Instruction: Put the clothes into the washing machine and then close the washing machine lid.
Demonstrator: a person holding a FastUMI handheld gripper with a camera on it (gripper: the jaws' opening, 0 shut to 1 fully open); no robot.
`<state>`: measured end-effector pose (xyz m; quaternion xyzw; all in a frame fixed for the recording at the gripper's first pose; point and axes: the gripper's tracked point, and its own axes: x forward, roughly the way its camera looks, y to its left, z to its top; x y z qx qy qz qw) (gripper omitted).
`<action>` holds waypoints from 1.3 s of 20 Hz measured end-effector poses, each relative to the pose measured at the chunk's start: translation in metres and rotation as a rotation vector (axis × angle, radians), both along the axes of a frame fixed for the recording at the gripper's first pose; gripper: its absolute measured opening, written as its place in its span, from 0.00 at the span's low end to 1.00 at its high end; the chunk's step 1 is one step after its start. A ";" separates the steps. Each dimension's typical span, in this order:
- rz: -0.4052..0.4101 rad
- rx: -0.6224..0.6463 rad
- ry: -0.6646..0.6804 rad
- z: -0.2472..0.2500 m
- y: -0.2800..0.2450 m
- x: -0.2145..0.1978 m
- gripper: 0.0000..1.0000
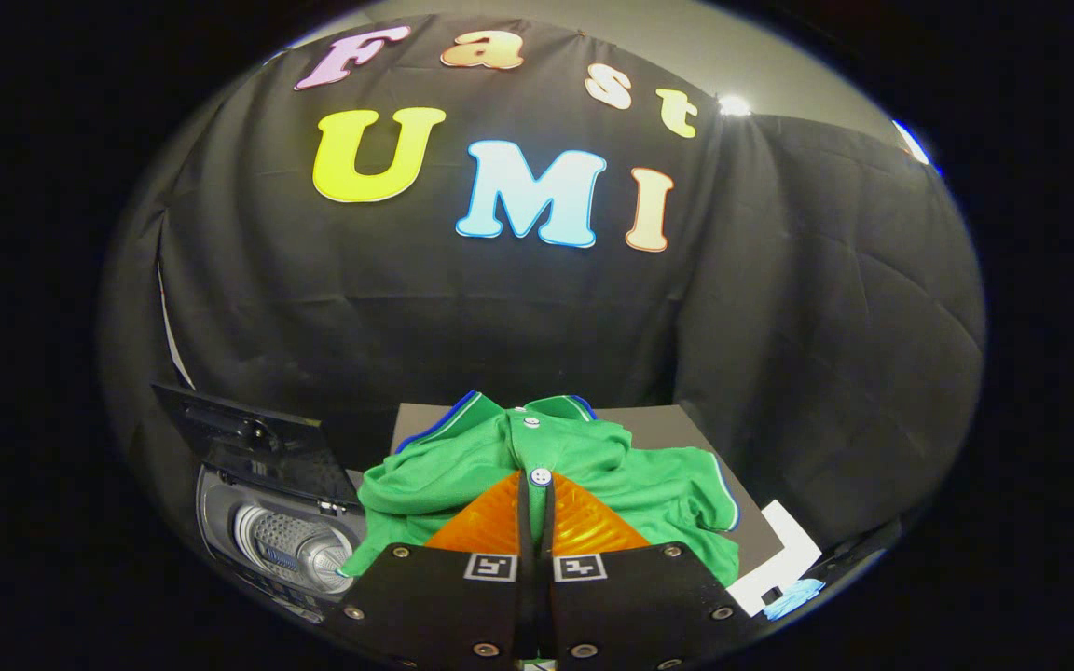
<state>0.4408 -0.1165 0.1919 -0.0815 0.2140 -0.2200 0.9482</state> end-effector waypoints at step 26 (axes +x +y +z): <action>0.196 0.157 0.085 -0.136 0.338 0.017 0.00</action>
